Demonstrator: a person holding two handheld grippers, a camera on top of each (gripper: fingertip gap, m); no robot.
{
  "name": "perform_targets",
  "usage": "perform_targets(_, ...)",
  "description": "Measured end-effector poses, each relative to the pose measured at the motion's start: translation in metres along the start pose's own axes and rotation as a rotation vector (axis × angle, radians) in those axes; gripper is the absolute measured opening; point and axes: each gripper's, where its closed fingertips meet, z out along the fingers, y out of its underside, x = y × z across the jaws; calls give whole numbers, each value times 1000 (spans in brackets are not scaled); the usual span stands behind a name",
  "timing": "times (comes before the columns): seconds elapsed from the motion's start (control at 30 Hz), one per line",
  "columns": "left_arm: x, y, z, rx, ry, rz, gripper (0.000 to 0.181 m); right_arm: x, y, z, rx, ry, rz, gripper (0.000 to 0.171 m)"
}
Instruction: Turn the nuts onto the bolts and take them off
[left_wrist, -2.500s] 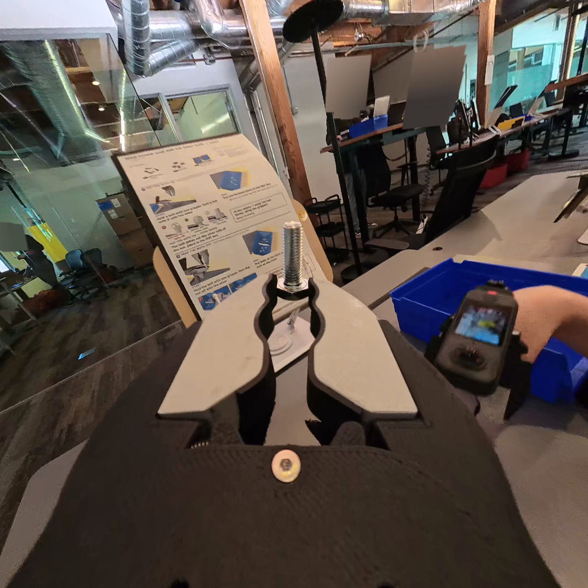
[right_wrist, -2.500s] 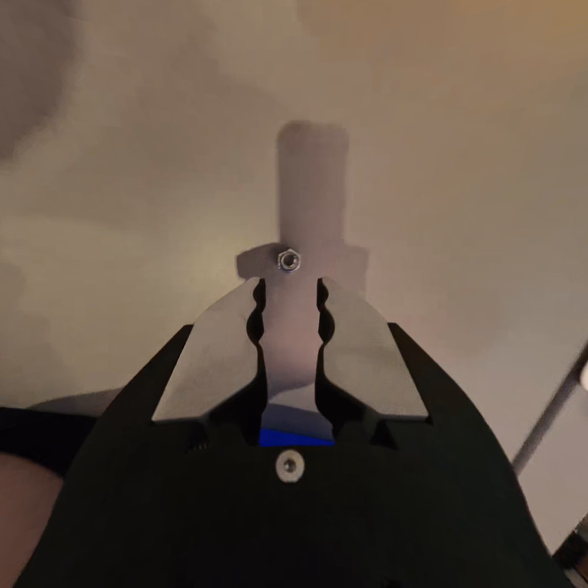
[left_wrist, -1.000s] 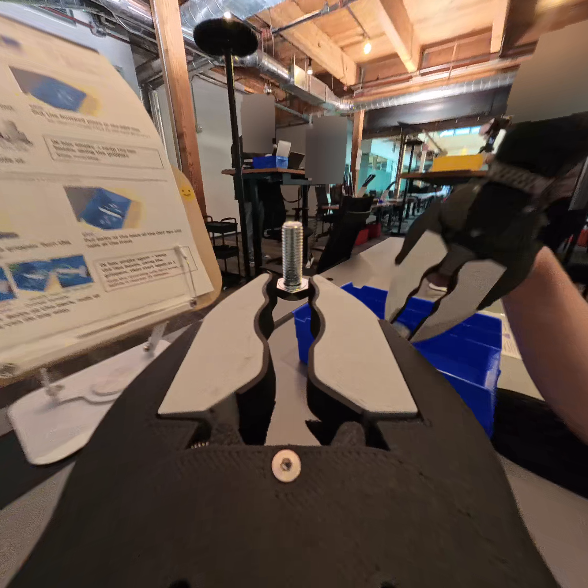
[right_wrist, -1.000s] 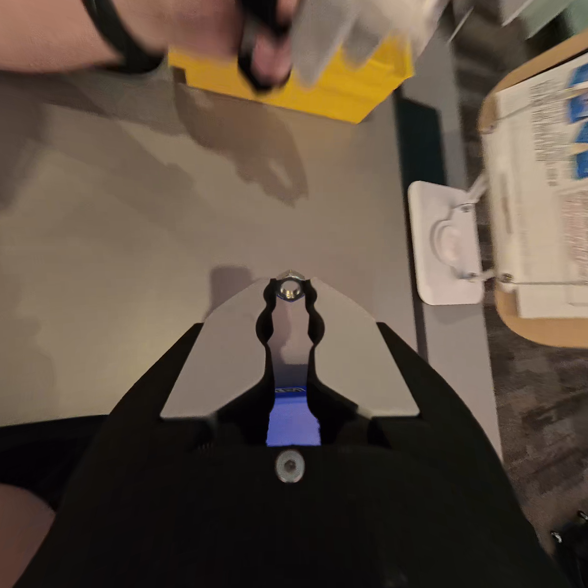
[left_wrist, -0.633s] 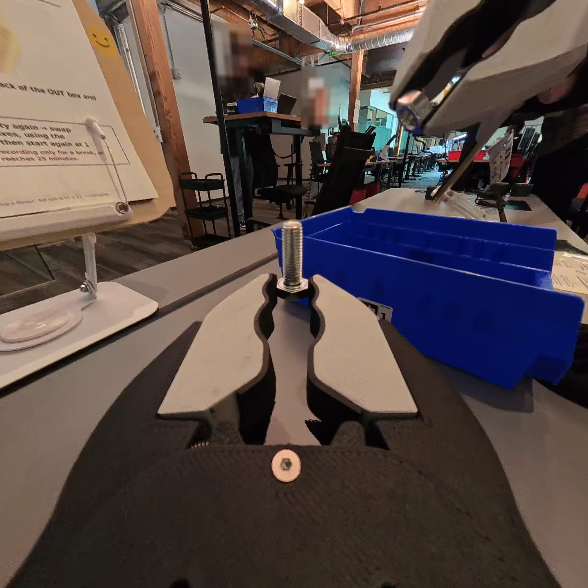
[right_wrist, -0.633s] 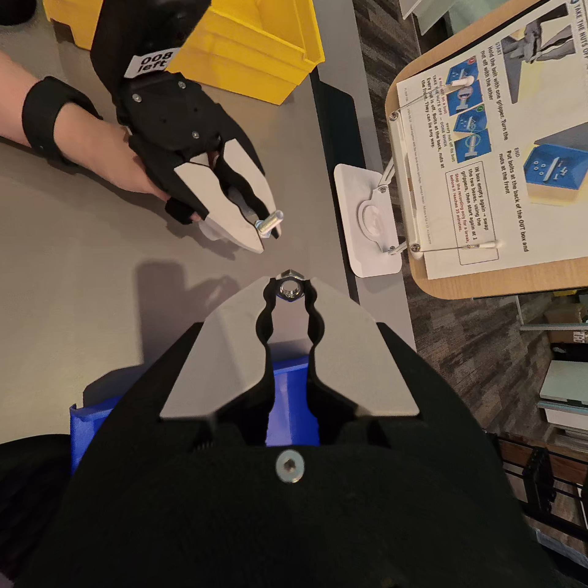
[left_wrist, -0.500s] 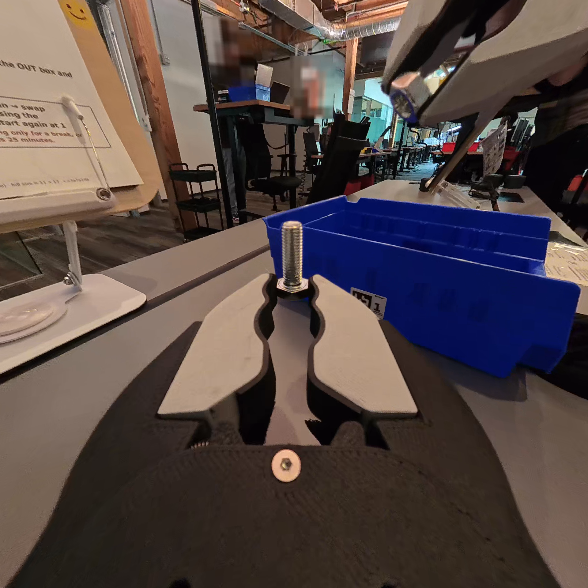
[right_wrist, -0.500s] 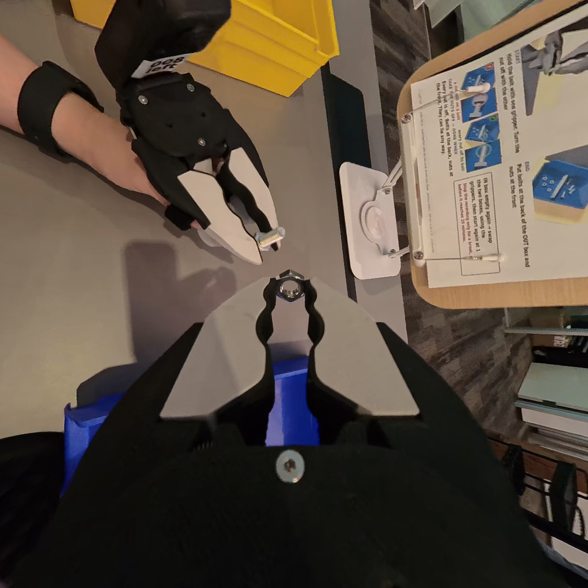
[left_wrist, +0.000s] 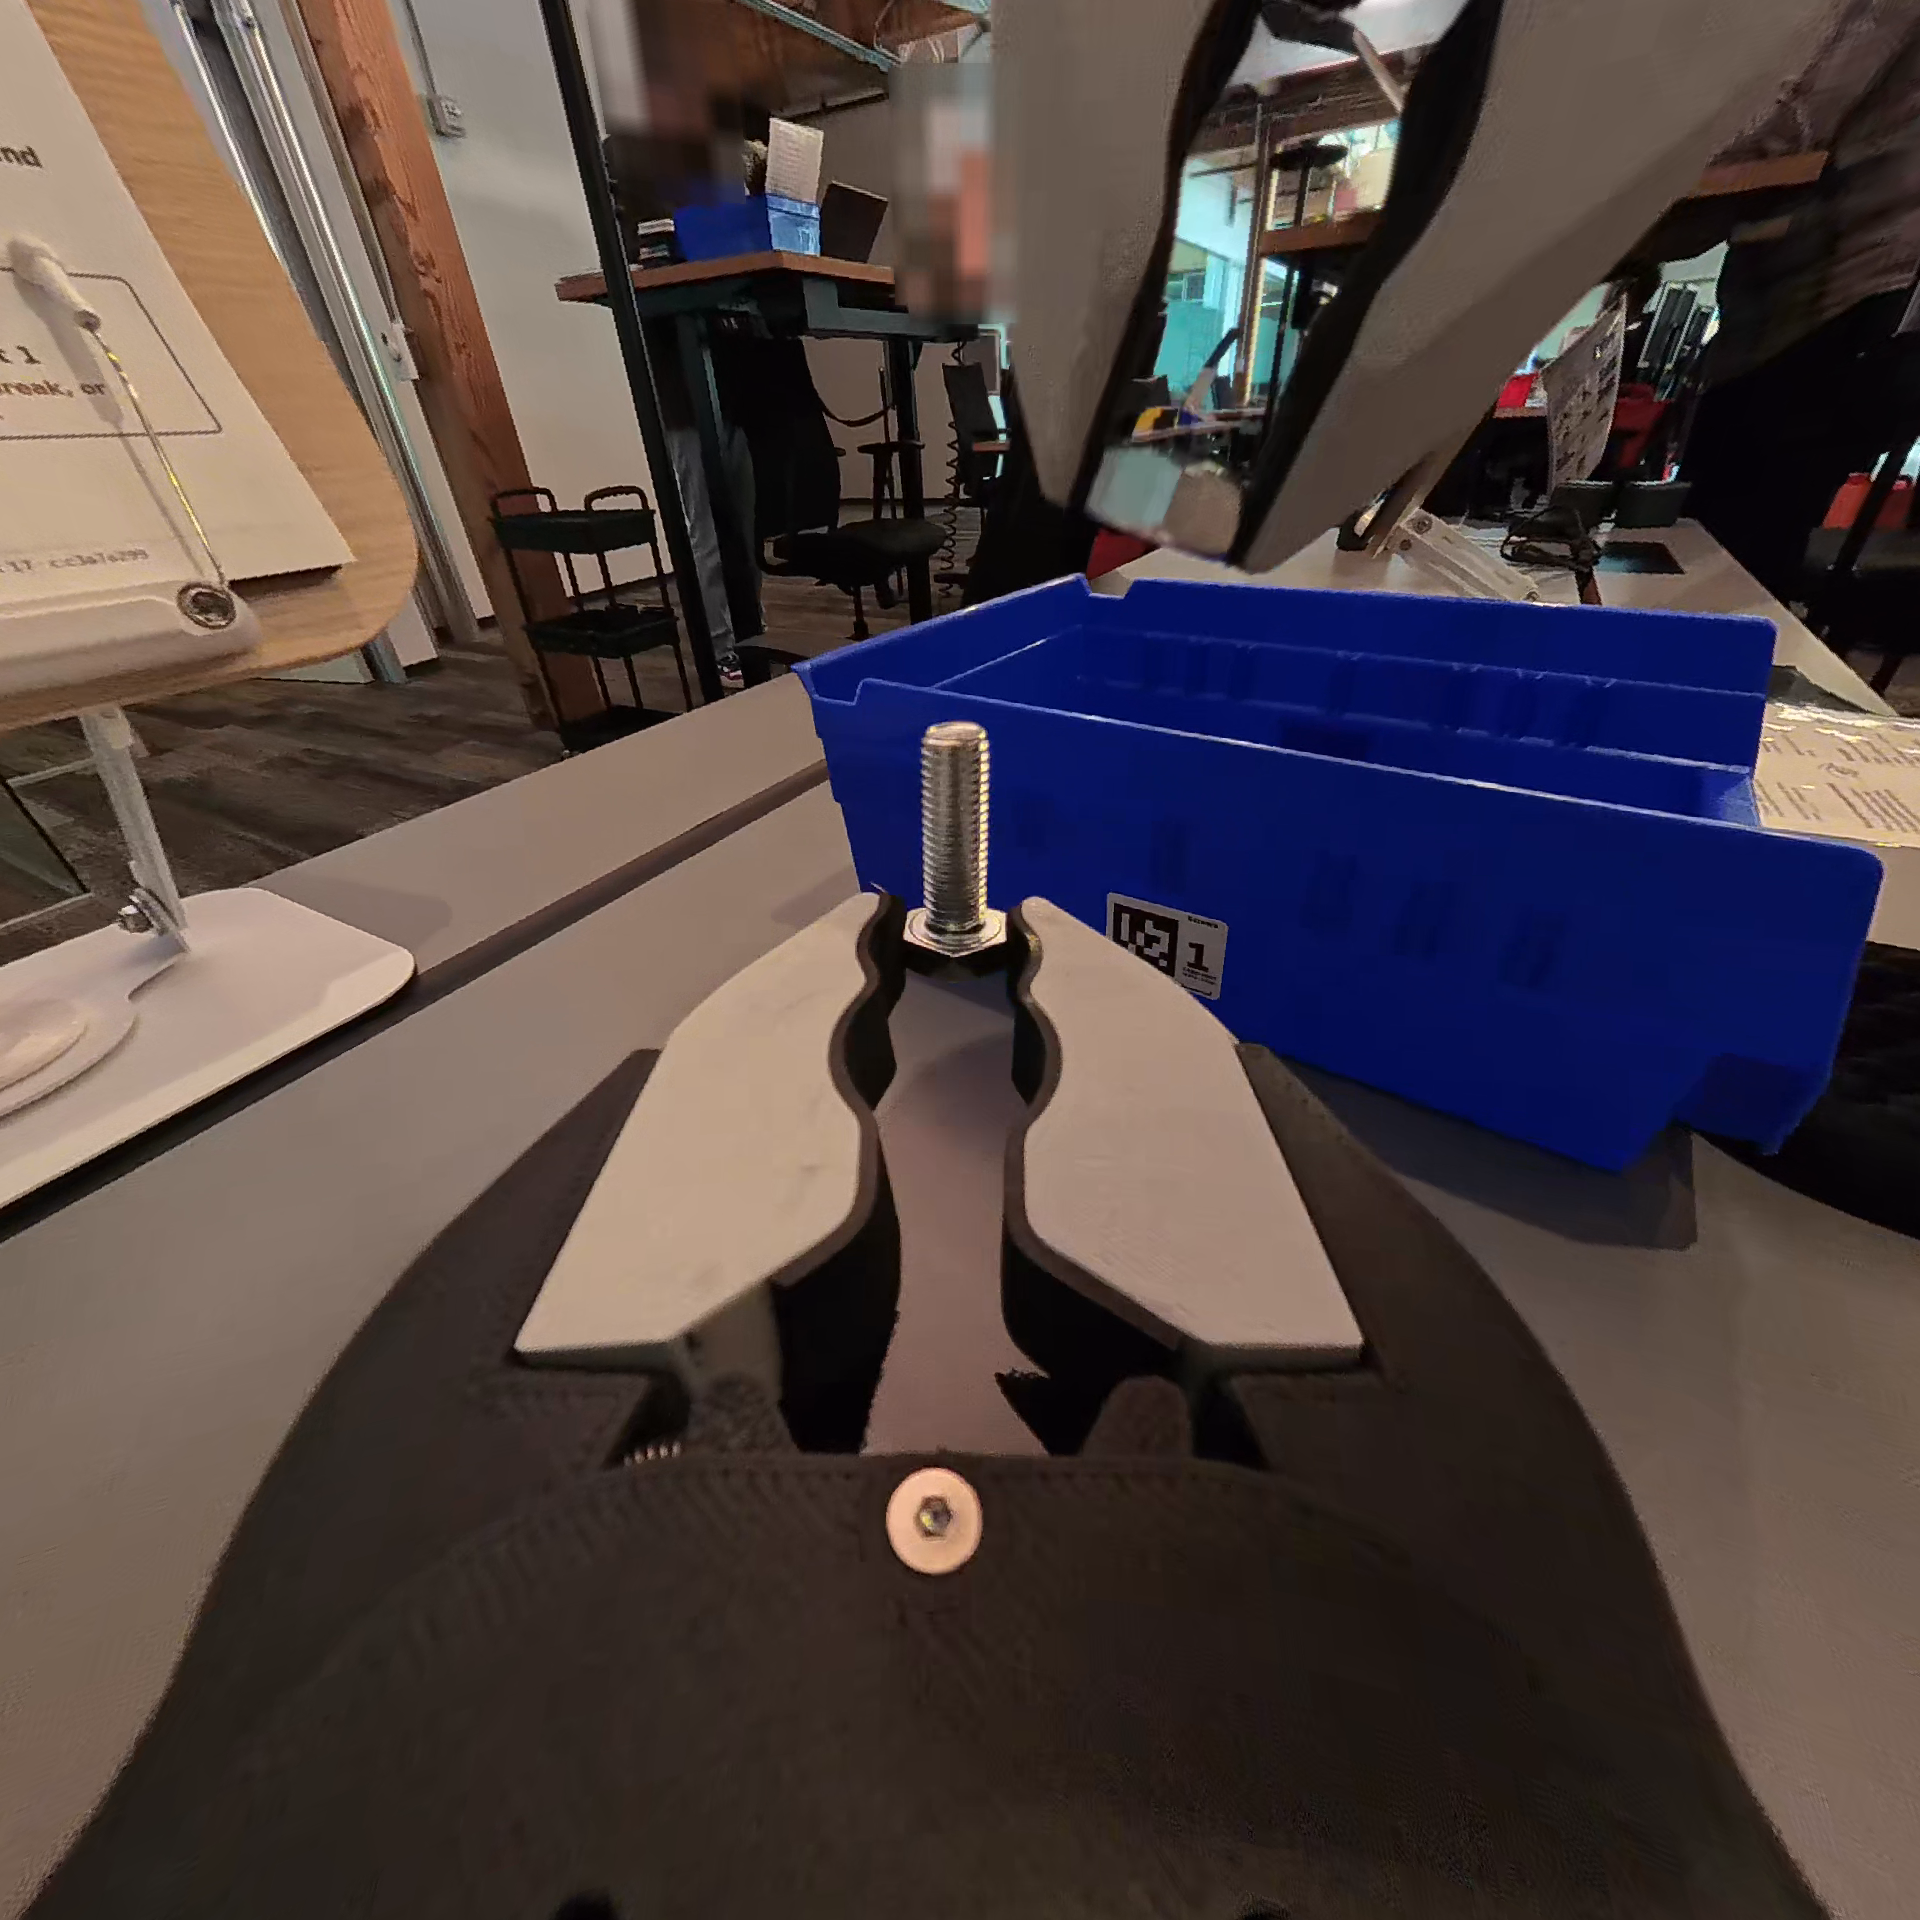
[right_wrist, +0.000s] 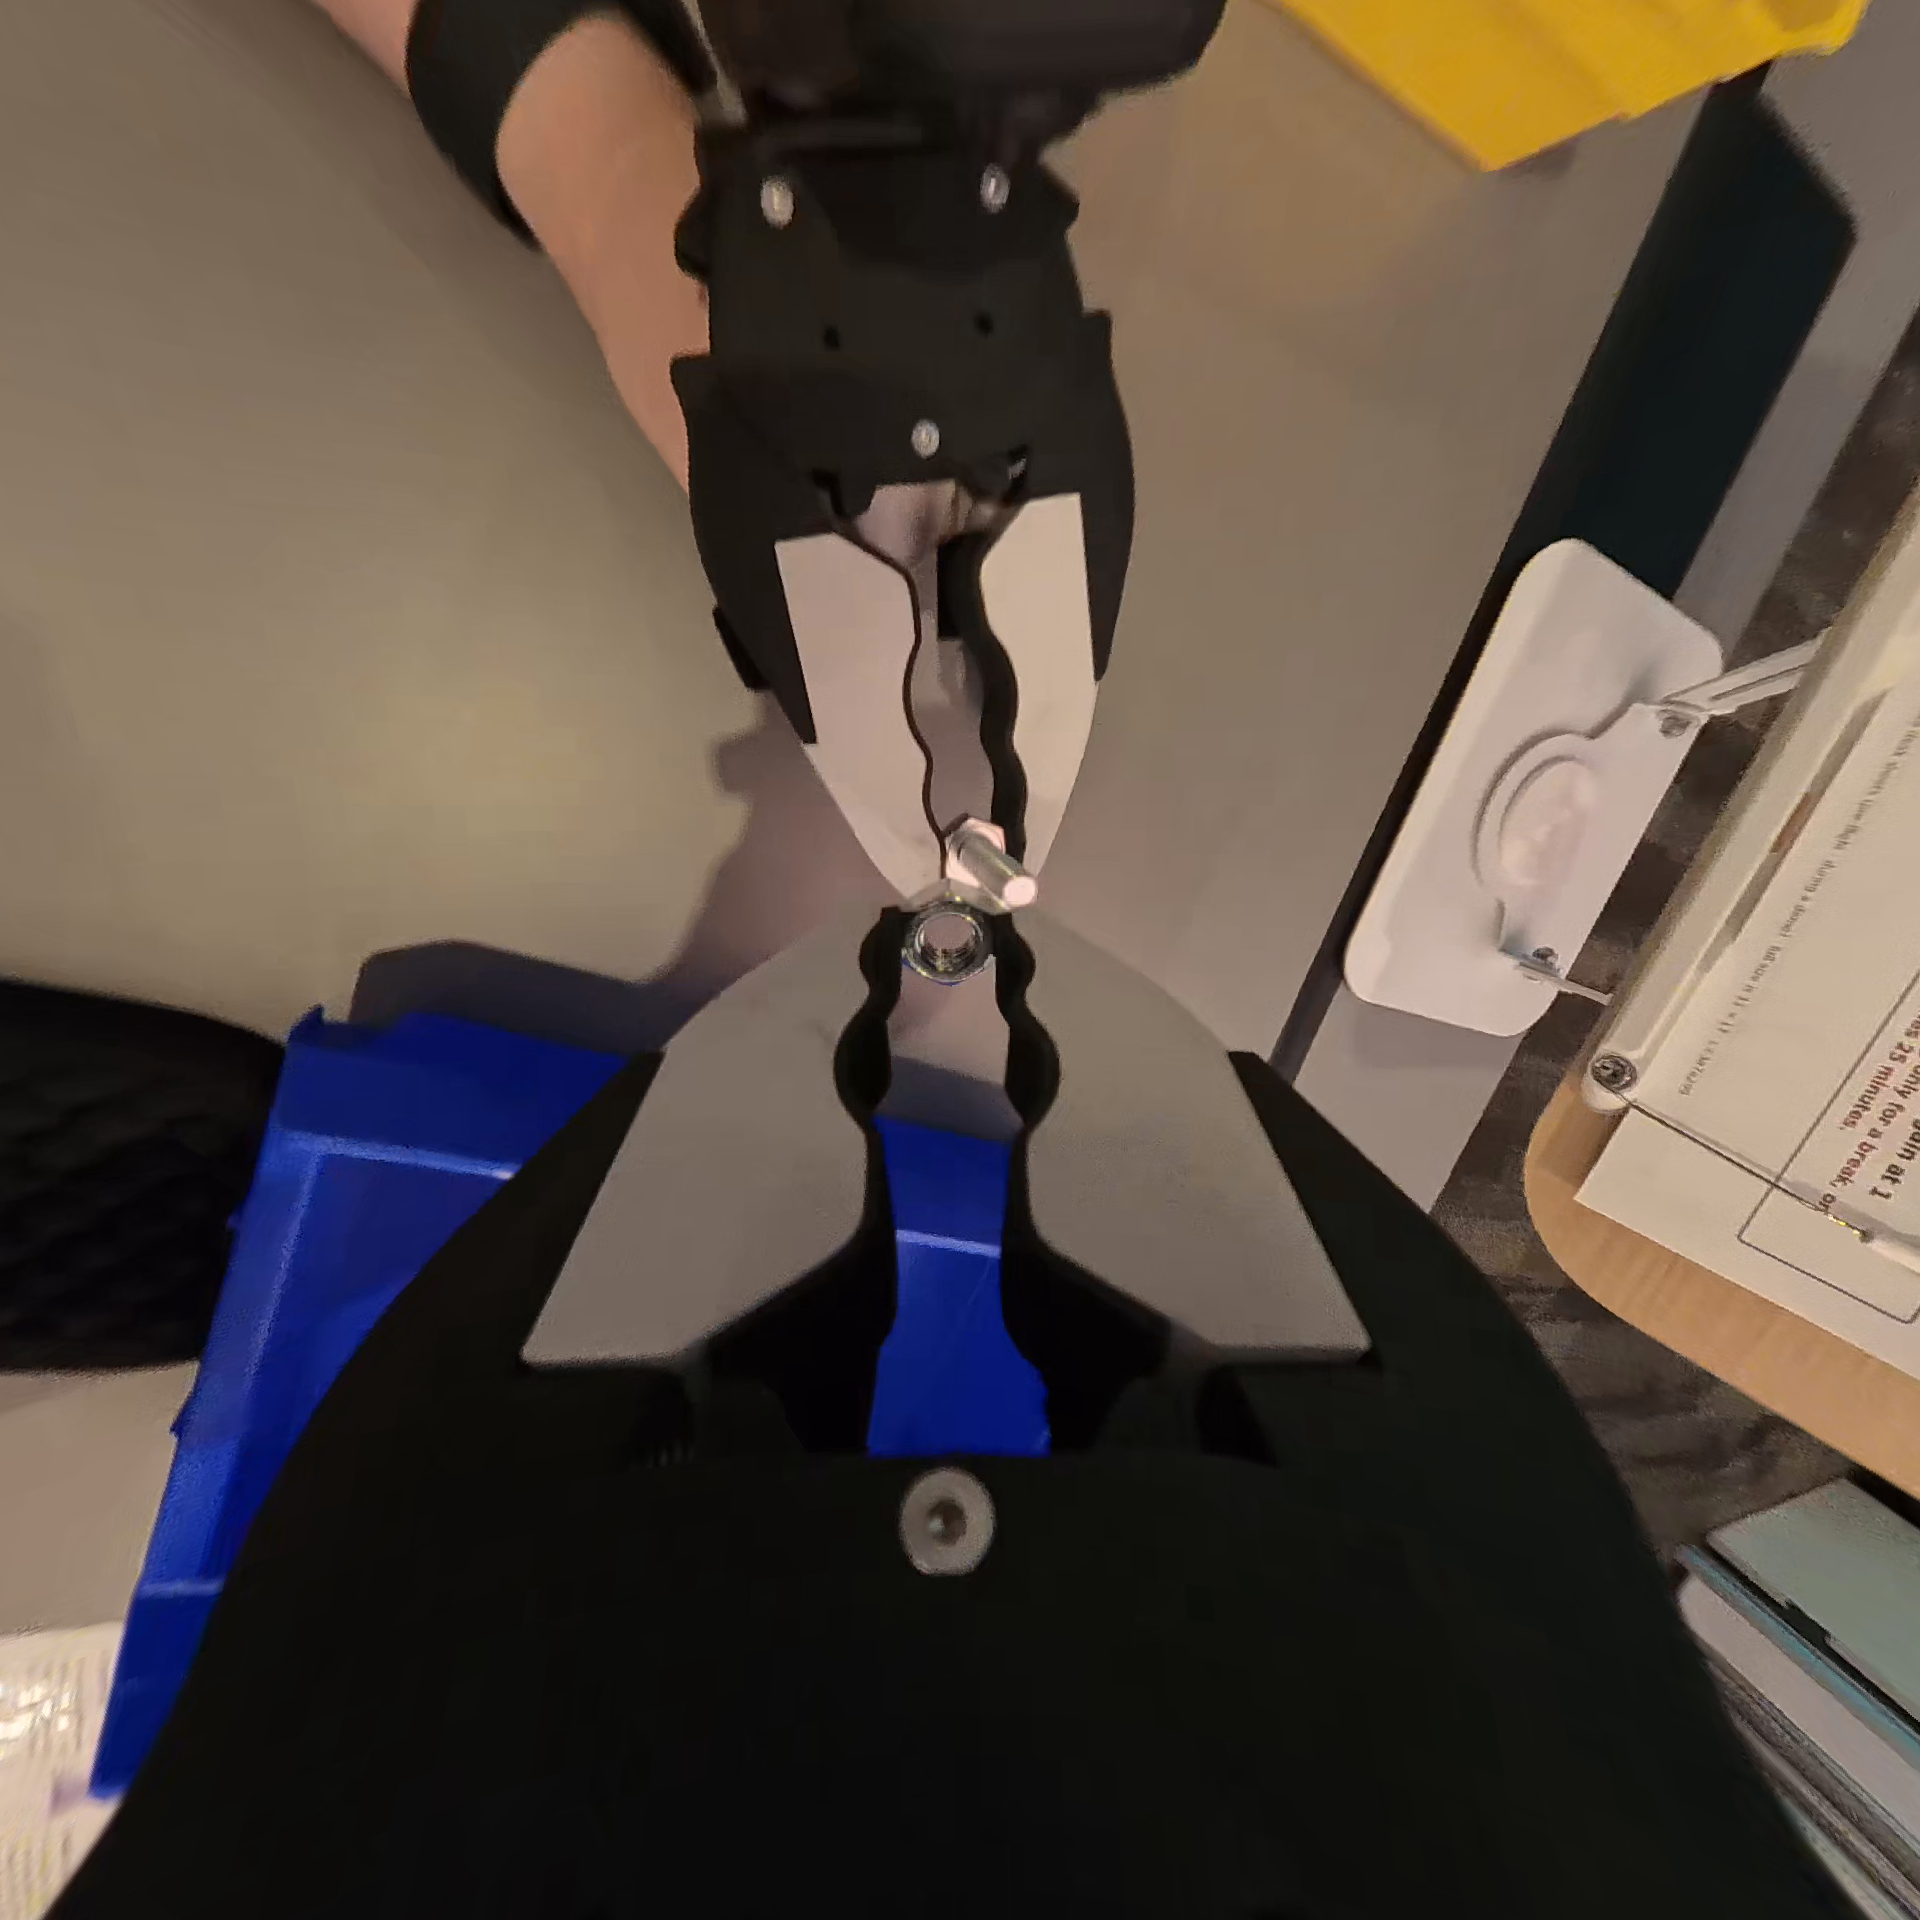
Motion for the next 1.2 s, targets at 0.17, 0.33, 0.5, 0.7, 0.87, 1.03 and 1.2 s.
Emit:
perform_targets(0.17,0,1,0,-4,10,-12,18,3,-1,7,-49,-32,-79,19)
perform_targets(0.33,3,1,1,-11,6,15,18,4,-5,14,-87,-40,-173,19)
perform_targets(0.5,8,1,2,-10,23,31,18,8,7,19,-170,-72,-205,19)
perform_targets(0.7,11,-4,0,33,56,12,18,6,9,20,-163,-121,-186,19)
perform_targets(0.87,15,-7,-1,58,81,16,18,1,8,22,-148,-155,-173,19)
perform_targets(1.03,21,-10,-1,81,119,46,18,-4,9,19,-158,-191,-182,19)
perform_targets(1.2,27,-8,0,69,149,62,18,-10,12,19,-173,-220,-240,19)
